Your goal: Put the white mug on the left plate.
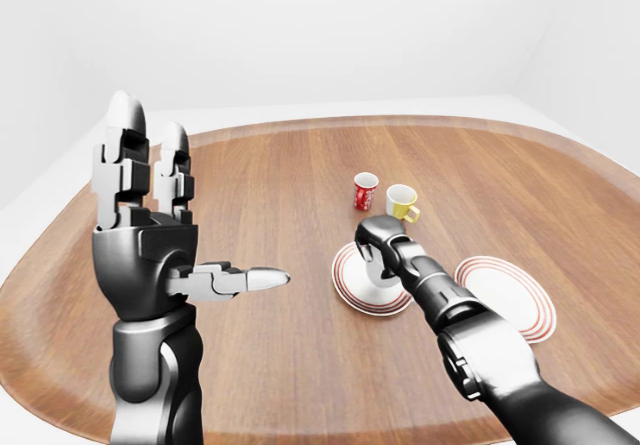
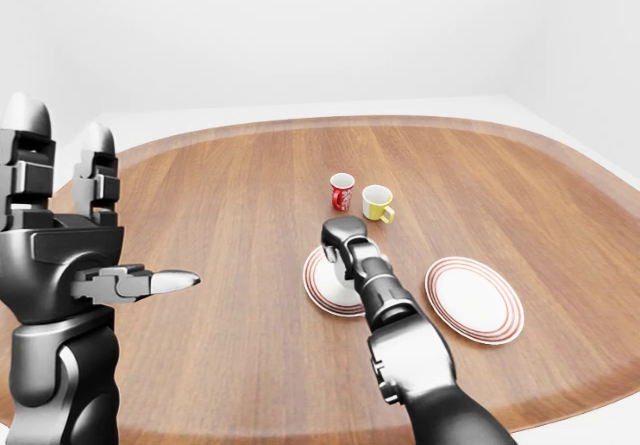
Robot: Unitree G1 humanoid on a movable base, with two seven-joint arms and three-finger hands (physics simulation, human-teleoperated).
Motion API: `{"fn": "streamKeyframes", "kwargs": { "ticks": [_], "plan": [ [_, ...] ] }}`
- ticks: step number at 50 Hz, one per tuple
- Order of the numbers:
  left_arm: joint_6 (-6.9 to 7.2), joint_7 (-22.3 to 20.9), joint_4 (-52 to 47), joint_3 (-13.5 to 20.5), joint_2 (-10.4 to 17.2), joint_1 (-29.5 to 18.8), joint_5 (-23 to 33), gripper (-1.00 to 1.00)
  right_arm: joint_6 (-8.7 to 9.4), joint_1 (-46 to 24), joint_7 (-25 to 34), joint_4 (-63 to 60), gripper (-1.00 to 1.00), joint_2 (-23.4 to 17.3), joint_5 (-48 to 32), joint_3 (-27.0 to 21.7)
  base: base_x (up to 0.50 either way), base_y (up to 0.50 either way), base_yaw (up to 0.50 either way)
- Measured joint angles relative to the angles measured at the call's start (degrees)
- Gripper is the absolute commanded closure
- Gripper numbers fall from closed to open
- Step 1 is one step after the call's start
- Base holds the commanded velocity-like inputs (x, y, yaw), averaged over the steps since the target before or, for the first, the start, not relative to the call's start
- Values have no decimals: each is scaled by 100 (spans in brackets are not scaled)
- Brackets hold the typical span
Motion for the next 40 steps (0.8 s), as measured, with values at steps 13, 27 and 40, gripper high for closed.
{"fn": "streamKeyframes", "kwargs": {
  "ticks": [13, 27, 40],
  "plan": [
    [0, 0, 1, -6, -2, 6, 4, -95, 0, 9, -25, 15, 100, -6, -45, 8, 0, 0, 0],
    [0, -2, 2, -13, -6, 17, 7, -95, 0, 14, -53, 27, 55, -8, -84, 7, 0, 0, 0],
    [0, 2, 2, -14, -7, 14, 8, -95, 0, 21, -129, 44, -65, -25, -195, 3, 0, 0, 0]
  ]
}}
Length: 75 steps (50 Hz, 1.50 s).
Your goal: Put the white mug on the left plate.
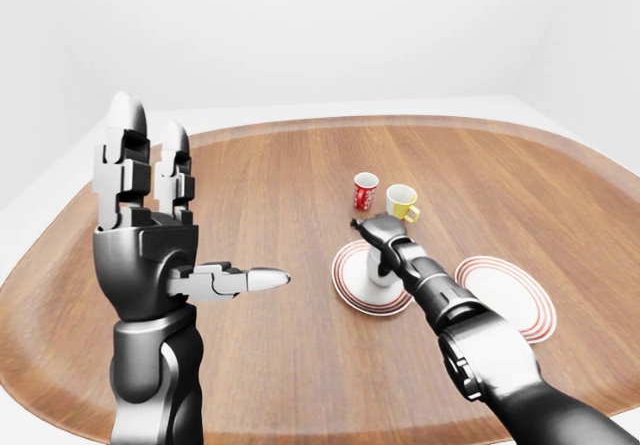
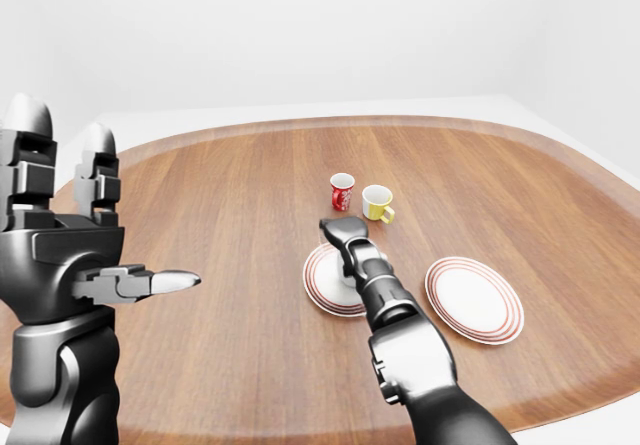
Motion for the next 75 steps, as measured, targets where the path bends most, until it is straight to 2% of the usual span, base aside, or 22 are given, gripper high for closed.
{"fn": "streamKeyframes", "kwargs": {
  "ticks": [1, 3, 48, 62, 69, 75],
  "plan": [
    [0, 0, 3, 0, 0, 0, 1, -95, 0, 2, -3, 2, -72, -1, -6, 1, 0, 0, 0],
    [0, 1, 8, 0, 0, -1, 2, -95, 0, 5, -6, 4, -100, -3, -16, 2, 0, 0, 0],
    [0, 1, 38, 6, 1, 2, 3, -95, 0, 91, 127, -62, -100, -21, -157, 31, 0, 0, 0],
    [0, 10, 21, 5, 3, -14, 0, -95, 0, 372, 824, -1011, -100, -51, 84, -47, 0, 0, 0],
    [0, 14, 13, 22, 8, -29, -11, -95, 0, 683, 1512, -2010, -100, -25, 369, -163, 0, 0, 0],
    [0, 18, 12, 40, 16, -45, -22, -95, 0, 1009, 2247, -3073, -100, 106, 982, -300, 0, 0, 0]
  ]
}}
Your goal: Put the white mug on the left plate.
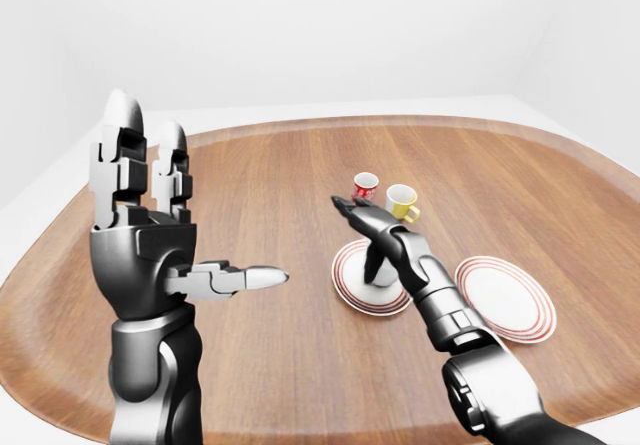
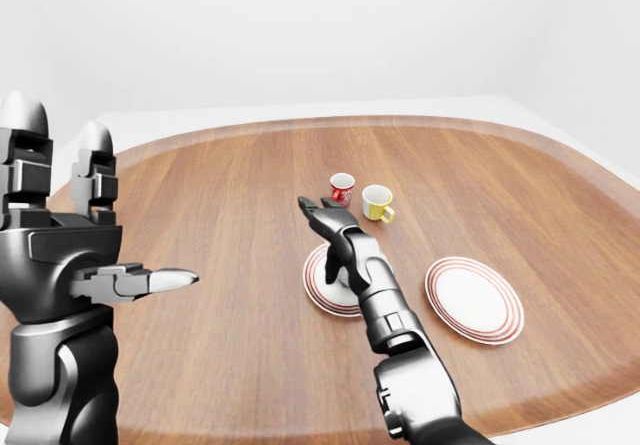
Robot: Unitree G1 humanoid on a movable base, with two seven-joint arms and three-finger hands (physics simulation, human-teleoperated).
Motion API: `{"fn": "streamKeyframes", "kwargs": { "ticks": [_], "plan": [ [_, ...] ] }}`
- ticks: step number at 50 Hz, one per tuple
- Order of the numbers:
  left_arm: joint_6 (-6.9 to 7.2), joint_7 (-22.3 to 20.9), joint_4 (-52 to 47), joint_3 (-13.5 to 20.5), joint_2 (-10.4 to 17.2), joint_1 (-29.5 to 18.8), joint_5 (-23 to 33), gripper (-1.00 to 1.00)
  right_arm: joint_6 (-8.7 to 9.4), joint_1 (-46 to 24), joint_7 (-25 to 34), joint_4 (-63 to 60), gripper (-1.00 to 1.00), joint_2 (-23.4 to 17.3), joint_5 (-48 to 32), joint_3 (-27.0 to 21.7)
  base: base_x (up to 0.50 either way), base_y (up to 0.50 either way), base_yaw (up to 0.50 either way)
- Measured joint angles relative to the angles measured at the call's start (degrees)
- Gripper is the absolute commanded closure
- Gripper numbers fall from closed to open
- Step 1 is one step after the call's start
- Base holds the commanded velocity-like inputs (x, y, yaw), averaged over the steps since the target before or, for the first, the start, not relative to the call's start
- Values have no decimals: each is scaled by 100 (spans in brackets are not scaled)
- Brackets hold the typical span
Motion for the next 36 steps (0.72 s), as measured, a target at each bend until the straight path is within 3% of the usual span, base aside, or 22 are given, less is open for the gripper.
{"fn": "streamKeyframes", "kwargs": {
  "ticks": [8, 16, 28, 36],
  "plan": [
    [0, 6, 1, 22, 10, -23, -13, -95, 6, 361, 958, -1288, -100, 153, 954, -81, 0, 0, 0],
    [0, 10, 6, 30, 15, -33, -17, -95, 343, 531, 1632, -2310, -100, 266, 2004, -158, 0, 0, 0],
    [0, 11, -1, 45, 20, -40, -21, -95, 1000, 691, 1604, -3040, -100, 253, 3233, -305, 0, 0, 0],
    [0, 13, -13, 49, 21, -39, -22, -95, 1000, 893, 1450, -3454, -100, 154, 3803, -403, 0, 0, 0]
  ]
}}
